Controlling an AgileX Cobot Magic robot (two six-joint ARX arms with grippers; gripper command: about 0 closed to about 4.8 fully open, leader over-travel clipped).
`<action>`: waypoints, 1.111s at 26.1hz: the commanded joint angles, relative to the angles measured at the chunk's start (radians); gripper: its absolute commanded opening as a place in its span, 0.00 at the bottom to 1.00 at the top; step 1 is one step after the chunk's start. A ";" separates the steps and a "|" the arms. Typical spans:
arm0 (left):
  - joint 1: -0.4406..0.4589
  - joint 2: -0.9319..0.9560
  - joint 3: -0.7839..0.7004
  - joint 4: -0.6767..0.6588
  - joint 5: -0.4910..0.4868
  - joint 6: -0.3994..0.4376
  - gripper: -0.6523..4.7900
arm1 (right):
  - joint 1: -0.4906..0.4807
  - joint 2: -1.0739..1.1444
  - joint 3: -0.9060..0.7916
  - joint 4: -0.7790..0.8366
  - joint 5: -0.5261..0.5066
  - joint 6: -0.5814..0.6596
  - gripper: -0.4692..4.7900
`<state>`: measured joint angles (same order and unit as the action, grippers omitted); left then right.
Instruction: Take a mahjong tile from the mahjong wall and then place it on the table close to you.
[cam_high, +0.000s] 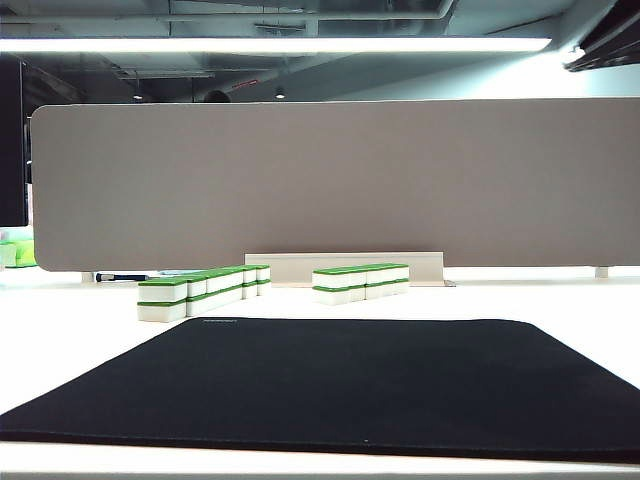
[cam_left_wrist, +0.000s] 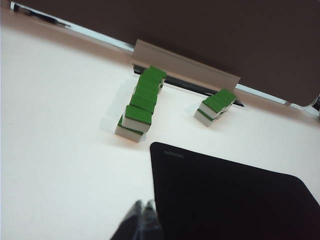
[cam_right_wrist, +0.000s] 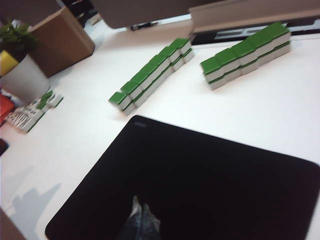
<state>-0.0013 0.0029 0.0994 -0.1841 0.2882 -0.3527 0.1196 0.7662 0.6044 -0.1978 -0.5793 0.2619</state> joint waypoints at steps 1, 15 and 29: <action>0.003 0.007 0.029 -0.013 0.008 0.001 0.11 | 0.040 0.008 0.005 0.014 -0.007 -0.001 0.09; 0.003 0.422 0.283 -0.057 0.101 0.033 0.11 | 0.149 0.013 0.005 0.015 -0.006 -0.001 0.09; 0.002 0.978 0.728 -0.228 0.102 0.173 0.11 | 0.149 0.013 0.005 0.015 0.000 -0.001 0.09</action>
<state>-0.0002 0.9501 0.7948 -0.3843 0.3840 -0.2096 0.2672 0.7818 0.6044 -0.1982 -0.5770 0.2619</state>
